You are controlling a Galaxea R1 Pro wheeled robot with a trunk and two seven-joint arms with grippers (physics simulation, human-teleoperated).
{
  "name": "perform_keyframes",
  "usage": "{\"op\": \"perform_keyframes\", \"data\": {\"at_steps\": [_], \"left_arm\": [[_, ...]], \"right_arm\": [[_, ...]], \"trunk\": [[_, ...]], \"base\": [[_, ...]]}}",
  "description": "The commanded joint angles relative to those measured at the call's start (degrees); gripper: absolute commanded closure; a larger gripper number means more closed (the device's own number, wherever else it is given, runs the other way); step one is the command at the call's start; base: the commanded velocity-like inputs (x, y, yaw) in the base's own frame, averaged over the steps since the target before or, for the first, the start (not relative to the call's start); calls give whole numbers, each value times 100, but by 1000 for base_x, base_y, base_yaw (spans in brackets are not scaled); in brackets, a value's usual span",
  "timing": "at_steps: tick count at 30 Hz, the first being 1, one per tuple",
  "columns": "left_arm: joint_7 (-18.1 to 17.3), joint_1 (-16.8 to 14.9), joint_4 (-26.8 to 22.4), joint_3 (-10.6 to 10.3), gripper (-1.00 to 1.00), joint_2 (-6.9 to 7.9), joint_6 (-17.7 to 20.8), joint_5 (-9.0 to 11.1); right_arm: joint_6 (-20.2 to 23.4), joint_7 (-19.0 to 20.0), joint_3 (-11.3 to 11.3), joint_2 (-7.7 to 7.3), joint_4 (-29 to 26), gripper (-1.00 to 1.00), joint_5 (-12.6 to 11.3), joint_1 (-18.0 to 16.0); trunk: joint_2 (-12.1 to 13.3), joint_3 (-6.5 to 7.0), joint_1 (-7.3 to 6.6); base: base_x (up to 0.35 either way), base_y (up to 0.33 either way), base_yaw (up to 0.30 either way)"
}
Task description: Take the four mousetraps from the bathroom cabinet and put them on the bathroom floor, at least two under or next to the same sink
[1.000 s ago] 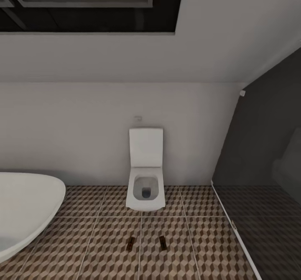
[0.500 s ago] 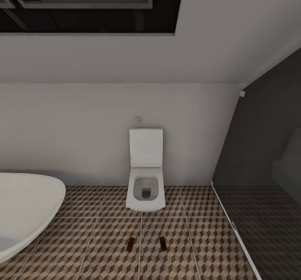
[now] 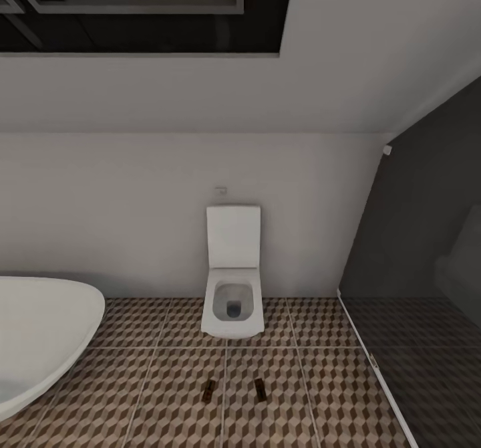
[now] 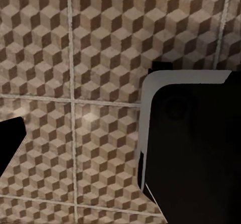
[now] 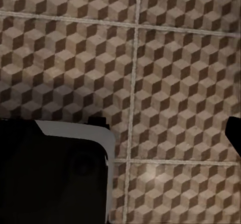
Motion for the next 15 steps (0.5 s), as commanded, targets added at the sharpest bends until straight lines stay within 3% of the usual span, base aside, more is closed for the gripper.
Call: {"op": "perform_keyframes", "data": {"at_steps": [1,3,4,7,10,15], "left_arm": [[-14,-8,19,-42,-100,34,-30,93],[-18,-8,19,-41,-100,87,-30,260],[-20,-8,19,-40,-100,121,-33,462],[-26,-6,23,-39,-100,148,-36,741],[-37,43,26,-39,-100,144,-37,934],[-46,155,27,-44,-100,34,-38,1024]], "right_arm": [[-11,20,8,-36,4,-100,-124,-4],[-7,106,-74,-84,12,-100,-299,-4],[-2,214,-130,-110,21,-100,-471,-4],[4,385,-177,-129,32,-100,-654,-2],[56,563,-206,-133,39,-100,-768,72],[269,655,-215,-104,41,-100,-822,157]], "trunk": [[-12,-12,3],[-12,-12,3],[-12,-12,3],[-12,-12,3],[-12,-12,3],[-12,-12,3]], "base": [[0,0,0],[0,0,0],[0,0,0],[0,0,0],[0,0,0],[0,0,0]]}}
